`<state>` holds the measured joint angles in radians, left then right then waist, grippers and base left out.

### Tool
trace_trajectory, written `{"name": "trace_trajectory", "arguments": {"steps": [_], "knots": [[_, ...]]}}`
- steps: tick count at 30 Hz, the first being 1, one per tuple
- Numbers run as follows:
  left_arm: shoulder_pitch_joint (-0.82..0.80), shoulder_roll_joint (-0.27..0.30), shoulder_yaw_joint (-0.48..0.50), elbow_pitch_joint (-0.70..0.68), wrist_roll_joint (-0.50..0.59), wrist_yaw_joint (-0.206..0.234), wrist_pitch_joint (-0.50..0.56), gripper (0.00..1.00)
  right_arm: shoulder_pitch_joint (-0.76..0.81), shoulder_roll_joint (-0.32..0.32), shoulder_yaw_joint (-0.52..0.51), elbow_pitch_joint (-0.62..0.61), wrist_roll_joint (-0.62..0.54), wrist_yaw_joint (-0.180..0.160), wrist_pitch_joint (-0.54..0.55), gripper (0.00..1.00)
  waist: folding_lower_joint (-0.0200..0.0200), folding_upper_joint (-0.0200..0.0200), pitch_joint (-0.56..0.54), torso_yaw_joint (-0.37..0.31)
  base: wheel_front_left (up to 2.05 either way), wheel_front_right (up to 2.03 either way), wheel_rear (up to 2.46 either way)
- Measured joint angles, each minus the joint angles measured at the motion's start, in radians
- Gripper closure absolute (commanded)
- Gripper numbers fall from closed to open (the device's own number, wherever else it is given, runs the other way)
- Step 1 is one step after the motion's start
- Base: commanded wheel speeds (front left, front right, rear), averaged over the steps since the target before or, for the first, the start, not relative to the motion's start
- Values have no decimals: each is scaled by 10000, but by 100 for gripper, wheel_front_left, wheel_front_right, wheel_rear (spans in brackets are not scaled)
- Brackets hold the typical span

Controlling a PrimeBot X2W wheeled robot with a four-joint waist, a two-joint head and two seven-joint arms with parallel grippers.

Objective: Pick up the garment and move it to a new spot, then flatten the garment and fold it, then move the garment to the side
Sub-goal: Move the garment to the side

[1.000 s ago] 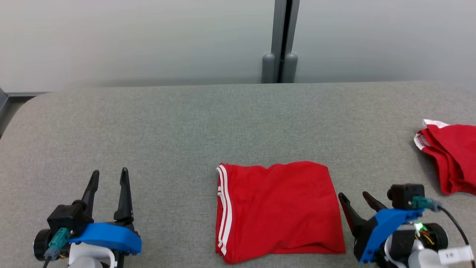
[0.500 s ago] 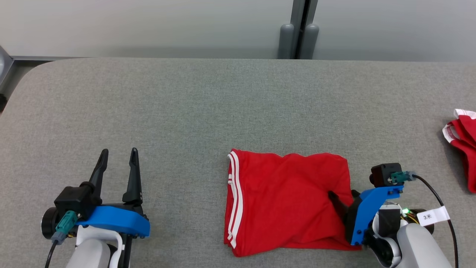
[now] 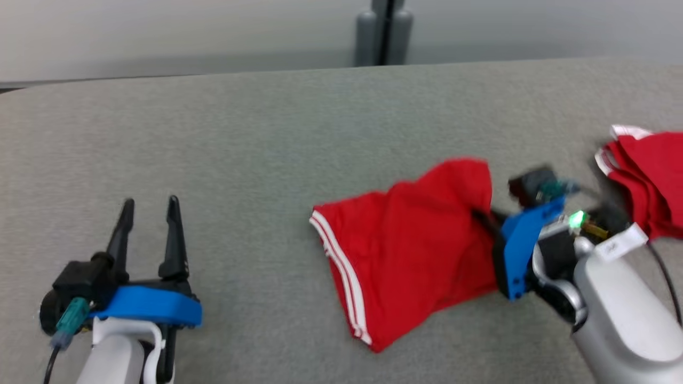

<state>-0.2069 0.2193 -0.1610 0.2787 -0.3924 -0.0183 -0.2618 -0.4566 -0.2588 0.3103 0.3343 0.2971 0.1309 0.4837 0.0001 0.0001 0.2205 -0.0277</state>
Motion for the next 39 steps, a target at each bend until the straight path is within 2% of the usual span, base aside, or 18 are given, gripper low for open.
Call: {"name": "trace_trajectory", "arguments": {"steps": [4, 8, 12, 18, 22, 30, 39], "knots": [[-1, 102, 305, -470, 81, 12, 0, 0, -1326, -938, 485, -554, 474, 0, 468, 100, 0, 0, 449, -776, 0, 0, 0], [-190, 115, 364, -894, 157, 46, 0, 0, -2550, -2324, 1001, -1101, 959, -2, 798, 100, -1, 0, 986, -1416, 0, 0, 0], [-552, 217, 309, -1177, 226, 29, 56, 0, -3376, -3438, 1277, -1275, 1404, 0, 763, 100, 0, 0, 1505, -1914, 0, 0, 0], [-995, 573, 284, -1714, 353, 6, 320, 0, -3668, -4815, 1250, -941, 1605, 0, 362, 100, 0, 0, 2164, -2313, 0, 0, 0], [-1061, 826, 303, -2115, 437, 61, 596, 0, -3815, -5547, 1164, -443, 1212, 0, -224, 100, 1, 0, 2596, -2410, 0, 0, 0], [-1351, 1212, 284, -2828, 552, 90, 1087, 0, -4231, -6042, 949, 888, -387, 2, -1394, 100, 0, 0, 3390, -2291, 0, 0, 0], [-1499, 1501, 249, -3331, 673, 163, 1465, 0, -4302, -5030, 2, 1998, -2855, 2, -2314, 100, 0, 0, 3792, -2215, 0, 0, 0]]}}
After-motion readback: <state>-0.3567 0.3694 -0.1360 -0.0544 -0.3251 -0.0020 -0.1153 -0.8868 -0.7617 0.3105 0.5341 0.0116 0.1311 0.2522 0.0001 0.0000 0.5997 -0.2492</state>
